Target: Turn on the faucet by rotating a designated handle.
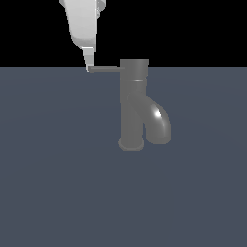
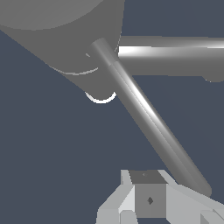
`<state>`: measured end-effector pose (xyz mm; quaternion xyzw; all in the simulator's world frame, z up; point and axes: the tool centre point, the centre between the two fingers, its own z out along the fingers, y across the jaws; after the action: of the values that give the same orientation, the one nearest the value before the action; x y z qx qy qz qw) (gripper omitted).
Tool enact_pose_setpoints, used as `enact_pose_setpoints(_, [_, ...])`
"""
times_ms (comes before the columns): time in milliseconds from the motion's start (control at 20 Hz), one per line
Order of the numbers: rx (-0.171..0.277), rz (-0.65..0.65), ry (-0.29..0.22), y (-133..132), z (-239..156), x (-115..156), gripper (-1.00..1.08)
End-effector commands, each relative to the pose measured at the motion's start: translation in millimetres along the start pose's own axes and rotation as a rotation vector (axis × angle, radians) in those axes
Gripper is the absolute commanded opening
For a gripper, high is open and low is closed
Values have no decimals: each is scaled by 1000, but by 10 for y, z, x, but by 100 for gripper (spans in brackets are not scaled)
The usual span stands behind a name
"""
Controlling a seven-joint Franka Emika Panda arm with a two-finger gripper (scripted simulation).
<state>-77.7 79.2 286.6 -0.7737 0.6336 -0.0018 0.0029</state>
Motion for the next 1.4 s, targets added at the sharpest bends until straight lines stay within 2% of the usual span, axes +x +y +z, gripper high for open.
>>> enact_pose_setpoints(0, [-2, 4, 0, 61, 1, 74, -100])
enact_pose_setpoints(1150, [-6, 6, 1, 732, 4, 779, -100])
enact_pose_setpoints(1250, [-3, -5, 2, 676, -4, 699, -100])
enact_pose_setpoints(1350, [-3, -4, 2, 674, -3, 814, -100])
